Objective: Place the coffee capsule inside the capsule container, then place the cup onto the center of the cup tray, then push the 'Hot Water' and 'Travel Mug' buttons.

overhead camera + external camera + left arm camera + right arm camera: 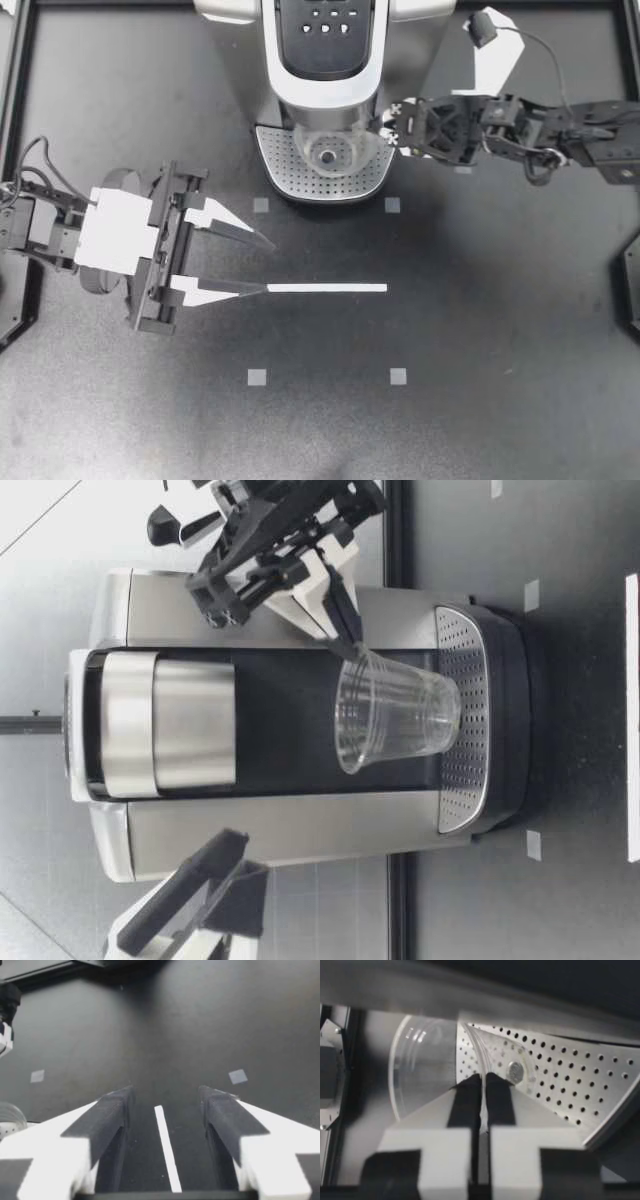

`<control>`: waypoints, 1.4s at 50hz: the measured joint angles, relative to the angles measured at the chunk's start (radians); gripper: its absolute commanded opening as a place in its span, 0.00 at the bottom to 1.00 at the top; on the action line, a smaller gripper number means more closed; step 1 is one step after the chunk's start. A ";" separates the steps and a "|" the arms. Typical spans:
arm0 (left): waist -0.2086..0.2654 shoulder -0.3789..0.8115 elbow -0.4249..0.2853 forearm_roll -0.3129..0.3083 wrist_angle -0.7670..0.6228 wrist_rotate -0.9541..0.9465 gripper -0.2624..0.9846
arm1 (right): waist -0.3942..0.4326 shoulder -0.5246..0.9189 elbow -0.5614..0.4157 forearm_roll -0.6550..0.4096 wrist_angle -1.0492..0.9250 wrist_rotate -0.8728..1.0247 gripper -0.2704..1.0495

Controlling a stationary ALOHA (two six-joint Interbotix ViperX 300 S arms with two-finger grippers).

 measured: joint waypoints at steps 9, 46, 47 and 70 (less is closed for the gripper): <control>0.000 0.000 0.000 0.000 0.000 0.000 0.57 | 0.000 0.006 -0.005 -0.006 0.002 0.002 0.28; 0.000 0.000 0.000 0.000 0.000 0.000 0.57 | 0.000 0.011 -0.021 -0.006 0.018 0.003 0.56; 0.000 0.000 0.000 0.000 0.000 0.000 0.57 | 0.002 0.011 -0.021 -0.006 0.018 0.003 0.57; 0.000 0.000 0.005 -0.009 0.002 -0.005 0.57 | 0.000 -0.083 0.037 -0.020 0.083 0.000 0.59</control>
